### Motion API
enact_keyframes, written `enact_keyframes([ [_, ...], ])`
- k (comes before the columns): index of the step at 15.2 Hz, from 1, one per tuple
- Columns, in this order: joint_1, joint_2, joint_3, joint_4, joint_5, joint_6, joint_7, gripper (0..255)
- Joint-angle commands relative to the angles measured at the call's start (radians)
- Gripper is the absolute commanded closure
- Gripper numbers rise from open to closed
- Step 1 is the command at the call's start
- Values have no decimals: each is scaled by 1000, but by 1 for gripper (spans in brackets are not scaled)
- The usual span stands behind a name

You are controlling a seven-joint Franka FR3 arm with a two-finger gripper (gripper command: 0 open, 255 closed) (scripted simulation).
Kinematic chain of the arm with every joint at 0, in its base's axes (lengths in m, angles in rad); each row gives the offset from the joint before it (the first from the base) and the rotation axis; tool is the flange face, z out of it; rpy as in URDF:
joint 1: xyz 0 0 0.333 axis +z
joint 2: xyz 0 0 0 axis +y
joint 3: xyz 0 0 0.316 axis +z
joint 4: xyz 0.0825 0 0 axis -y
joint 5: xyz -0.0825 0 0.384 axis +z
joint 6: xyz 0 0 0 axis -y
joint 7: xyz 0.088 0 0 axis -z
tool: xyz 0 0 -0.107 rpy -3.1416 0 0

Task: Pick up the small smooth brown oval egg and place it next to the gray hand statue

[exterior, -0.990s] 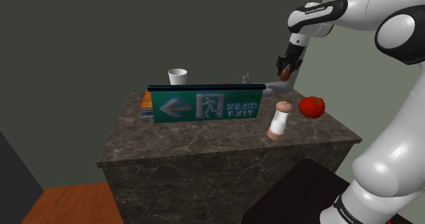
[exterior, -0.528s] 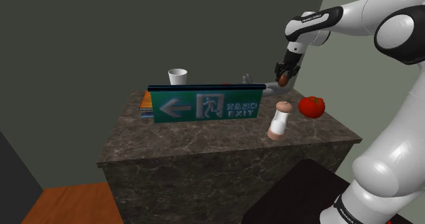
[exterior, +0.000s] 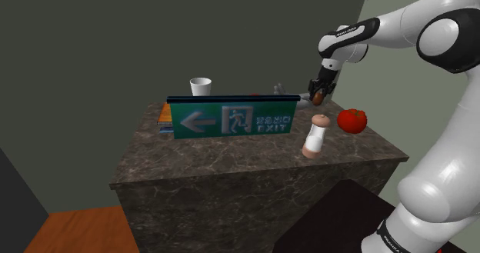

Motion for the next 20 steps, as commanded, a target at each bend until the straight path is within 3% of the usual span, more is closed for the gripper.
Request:
enact_keyframes([
  [1,0,6,1,-17,3,23,-4,255],
  [20,-5,110,12,-128,55,232,-58,255],
])
